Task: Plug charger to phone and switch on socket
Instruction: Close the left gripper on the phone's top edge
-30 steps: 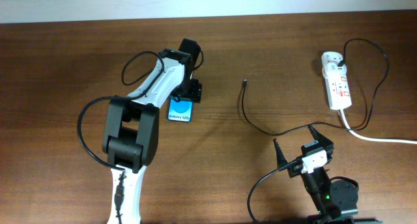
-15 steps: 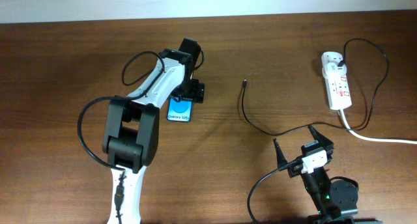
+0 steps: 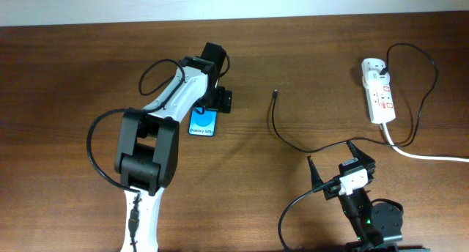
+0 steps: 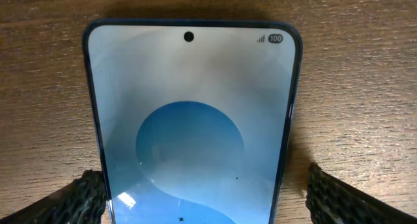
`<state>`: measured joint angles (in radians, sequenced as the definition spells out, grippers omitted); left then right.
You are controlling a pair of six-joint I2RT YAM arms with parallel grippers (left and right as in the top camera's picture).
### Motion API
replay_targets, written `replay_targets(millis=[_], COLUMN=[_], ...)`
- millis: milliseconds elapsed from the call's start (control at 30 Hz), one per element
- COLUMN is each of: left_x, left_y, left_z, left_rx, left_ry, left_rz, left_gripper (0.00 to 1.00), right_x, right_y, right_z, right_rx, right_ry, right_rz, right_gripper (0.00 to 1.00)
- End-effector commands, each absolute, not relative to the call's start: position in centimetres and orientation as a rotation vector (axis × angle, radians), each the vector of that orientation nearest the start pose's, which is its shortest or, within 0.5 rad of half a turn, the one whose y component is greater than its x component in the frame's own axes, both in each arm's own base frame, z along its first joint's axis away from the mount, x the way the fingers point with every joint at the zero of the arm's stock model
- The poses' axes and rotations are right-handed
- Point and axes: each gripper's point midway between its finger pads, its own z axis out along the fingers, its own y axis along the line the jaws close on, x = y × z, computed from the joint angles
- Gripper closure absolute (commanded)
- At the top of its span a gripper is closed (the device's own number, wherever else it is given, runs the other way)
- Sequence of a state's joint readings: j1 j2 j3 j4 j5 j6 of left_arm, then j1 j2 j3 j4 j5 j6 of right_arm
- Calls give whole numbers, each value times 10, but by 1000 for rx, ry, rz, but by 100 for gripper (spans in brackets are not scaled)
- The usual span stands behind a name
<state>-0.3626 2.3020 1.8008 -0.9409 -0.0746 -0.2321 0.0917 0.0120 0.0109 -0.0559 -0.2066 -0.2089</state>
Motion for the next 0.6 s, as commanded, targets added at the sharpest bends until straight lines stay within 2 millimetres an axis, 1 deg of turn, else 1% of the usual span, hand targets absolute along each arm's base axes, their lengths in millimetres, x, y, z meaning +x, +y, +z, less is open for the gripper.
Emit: replay_targets(millis=[0,133,300,367,467,567], left_x=[427,424,411,412,414,414], left_y=[-134,-132,-126,-125,-120,-119], left_z=[-36,-38,-47,-47,-47,-47], left_rx=[172,166,211,242,240,239], left_ry=[3085,3102,3135,3131,3117,3116], left_rz=[142,132,164,169,221,223], left_gripper=[1,0,1,2,6,8], right_x=[238,238,238,238,238,238], right_y=[59,59,59,59,59,59], right_z=[160,160,160,160,160,160], right_rx=[-397,-397,-398,-397,-397,-397], right_ry=[1584,1584,1584,1584,1584,1584], right_rz=[88,88,88,88,88,88], right_gripper=[2,1,2,2,2,2])
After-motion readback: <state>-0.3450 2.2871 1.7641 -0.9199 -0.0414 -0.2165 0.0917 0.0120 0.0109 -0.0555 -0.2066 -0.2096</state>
